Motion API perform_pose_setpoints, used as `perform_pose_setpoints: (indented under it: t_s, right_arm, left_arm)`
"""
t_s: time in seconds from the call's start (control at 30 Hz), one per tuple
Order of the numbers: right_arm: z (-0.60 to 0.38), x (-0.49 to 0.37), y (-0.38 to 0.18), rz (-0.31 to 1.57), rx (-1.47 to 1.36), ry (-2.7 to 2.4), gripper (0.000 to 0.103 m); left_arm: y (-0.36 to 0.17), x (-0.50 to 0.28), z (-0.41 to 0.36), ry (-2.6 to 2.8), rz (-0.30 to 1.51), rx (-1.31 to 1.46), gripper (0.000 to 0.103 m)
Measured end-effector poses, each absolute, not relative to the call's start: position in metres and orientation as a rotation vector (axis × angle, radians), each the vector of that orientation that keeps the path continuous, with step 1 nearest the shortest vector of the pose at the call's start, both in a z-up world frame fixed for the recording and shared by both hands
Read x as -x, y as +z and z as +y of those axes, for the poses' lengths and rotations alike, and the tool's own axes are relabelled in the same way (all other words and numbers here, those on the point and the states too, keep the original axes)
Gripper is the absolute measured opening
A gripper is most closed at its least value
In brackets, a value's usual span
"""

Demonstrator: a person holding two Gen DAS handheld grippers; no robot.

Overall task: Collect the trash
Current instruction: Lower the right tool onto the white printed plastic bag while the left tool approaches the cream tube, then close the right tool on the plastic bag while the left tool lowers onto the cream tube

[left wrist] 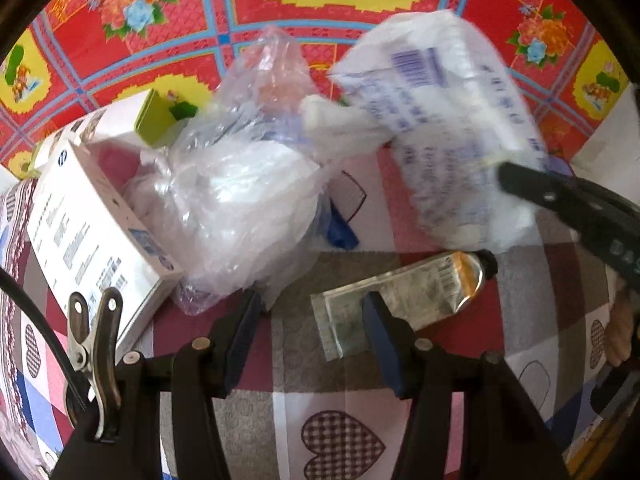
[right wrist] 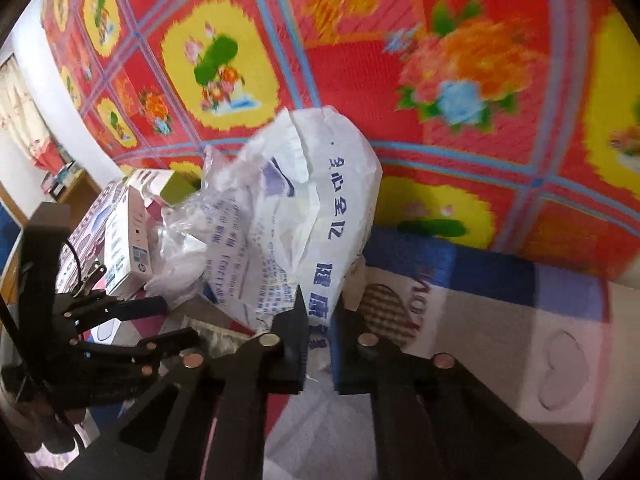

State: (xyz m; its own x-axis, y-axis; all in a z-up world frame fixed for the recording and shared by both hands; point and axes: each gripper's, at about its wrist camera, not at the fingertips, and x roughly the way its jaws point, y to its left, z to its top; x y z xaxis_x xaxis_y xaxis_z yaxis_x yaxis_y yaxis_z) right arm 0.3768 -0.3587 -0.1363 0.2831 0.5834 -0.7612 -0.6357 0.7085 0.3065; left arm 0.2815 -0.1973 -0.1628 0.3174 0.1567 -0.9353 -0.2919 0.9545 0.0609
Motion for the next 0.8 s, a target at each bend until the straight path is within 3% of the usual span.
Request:
perform_pose_setpoints:
  t_s: [0.4,0.47,0.57,0.8]
  right_arm:
    - [-0.425,-0.348,-0.126,1.012,0.008,0.671,0.007]
    - [-0.432,-0.347,-0.127,1.017,-0.025,0.654,0.007]
    - [-0.436,-0.344,-0.127,1.017,-0.055,0.652,0.007]
    - [-0.446,-0.34,-0.132,1.037,-0.096,0.652,0.007]
  left_arm:
    - [-0.156,-0.257,-0.207,0.181,1.239,0.081,0.053]
    - [-0.152,-0.26,-0.213,0.125,1.246,0.046,0.054]
    - [-0.155,-0.273,-0.221,0.06,1.289,-0.013,0.066]
    - [-0.157,-0.307,-0.247,-0.08,1.304,-0.24,0.067]
